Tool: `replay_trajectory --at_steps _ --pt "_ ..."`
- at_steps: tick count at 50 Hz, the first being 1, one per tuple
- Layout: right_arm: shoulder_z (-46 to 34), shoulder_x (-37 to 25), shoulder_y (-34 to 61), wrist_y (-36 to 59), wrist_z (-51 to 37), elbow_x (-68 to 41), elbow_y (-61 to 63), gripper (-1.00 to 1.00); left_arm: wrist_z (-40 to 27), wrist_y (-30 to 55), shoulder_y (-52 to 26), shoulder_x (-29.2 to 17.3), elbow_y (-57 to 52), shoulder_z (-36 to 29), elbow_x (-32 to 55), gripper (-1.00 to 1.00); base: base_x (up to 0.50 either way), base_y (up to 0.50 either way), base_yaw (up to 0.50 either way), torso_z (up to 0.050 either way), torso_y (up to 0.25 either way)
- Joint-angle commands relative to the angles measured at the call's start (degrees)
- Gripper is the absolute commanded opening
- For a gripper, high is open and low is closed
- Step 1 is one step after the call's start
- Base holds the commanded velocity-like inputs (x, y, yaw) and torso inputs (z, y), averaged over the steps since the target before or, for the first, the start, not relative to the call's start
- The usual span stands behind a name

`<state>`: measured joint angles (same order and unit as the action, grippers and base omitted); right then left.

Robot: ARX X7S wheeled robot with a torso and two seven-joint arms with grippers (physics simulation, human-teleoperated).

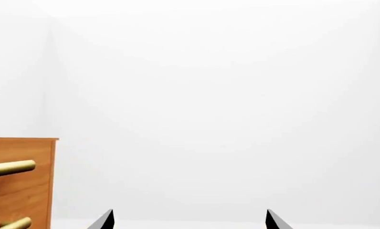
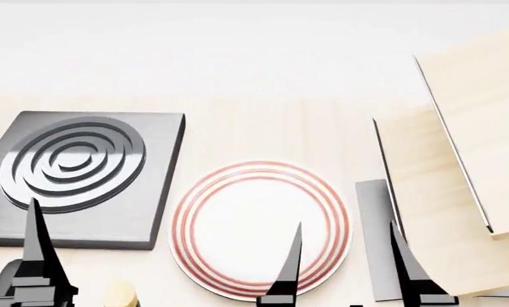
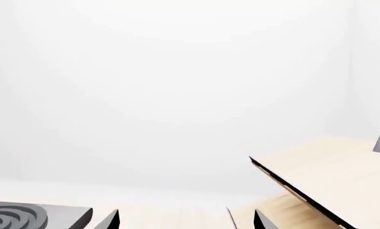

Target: Pick up the akita bowl and put it on the plate.

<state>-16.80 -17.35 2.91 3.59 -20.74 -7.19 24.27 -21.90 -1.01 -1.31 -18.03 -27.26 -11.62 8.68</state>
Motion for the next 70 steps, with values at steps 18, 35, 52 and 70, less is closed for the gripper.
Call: replay_trajectory --at_steps 18,35,52,70 --pt "-0.82 -0.54 -0.05 -1.94 -0.13 0.23 -1.09 1.00 -0.39 -0.29 0.25 -1.00 -0.43 0.35 0.72 1.00 0.00 0.00 0.00 0.000 0.000" --pt "-0.80 -0.87 -0.12 -1.80 -0.31 -0.45 -1.02 1.00 -3.52 2.66 3.34 -4.72 -6.36 6.26 0.87 1.00 0.00 0.00 0.00 0.000 0.000" --pt "-0.84 -1.36 -0.05 -1.15 -0.76 -0.47 -0.23 1.00 -7.12 7.71 6.13 -8.07 -13.26 12.90 0.29 1.00 0.00 0.00 0.00 0.000 0.000" --pt "-0.93 -1.40 0.43 -1.78 -1.10 -0.49 -1.99 1.00 -9.23 9.93 9.99 -10.44 -17.12 20.31 0.99 1.00 0.00 0.00 0.00 0.000 0.000"
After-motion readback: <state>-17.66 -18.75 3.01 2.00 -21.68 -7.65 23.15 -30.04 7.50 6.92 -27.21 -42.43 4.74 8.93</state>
